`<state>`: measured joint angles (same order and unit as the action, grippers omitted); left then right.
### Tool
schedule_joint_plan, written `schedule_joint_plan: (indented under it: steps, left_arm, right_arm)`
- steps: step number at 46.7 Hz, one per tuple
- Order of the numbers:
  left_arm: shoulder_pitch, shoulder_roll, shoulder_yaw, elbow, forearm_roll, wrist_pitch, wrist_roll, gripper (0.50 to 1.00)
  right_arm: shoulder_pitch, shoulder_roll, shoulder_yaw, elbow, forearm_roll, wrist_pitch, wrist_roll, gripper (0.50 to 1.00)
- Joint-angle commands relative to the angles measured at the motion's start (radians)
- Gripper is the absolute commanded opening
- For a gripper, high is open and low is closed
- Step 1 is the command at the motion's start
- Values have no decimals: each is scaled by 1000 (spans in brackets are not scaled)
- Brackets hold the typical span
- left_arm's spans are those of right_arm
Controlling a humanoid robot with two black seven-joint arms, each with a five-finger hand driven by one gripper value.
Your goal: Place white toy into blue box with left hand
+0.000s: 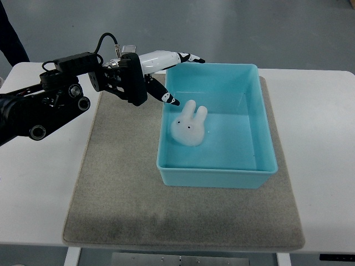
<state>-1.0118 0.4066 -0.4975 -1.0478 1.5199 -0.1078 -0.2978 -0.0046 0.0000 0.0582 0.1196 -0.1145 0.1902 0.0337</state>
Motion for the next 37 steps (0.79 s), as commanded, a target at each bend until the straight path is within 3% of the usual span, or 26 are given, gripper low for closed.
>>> schedule_joint_plan:
  steps: [1, 30, 37]
  left_arm:
    - [-1, 5, -3, 40, -9, 23, 0, 986]
    - [1, 37, -24, 290, -498, 63, 0, 992]
    - [1, 35, -22, 313, -636, 123, 0, 992]
  right_arm:
    - [0, 0, 0, 0, 1, 0, 0, 936]
    - [0, 0, 0, 0, -1, 0, 0, 936]
    - [0, 0, 0, 0, -1, 0, 0, 936]
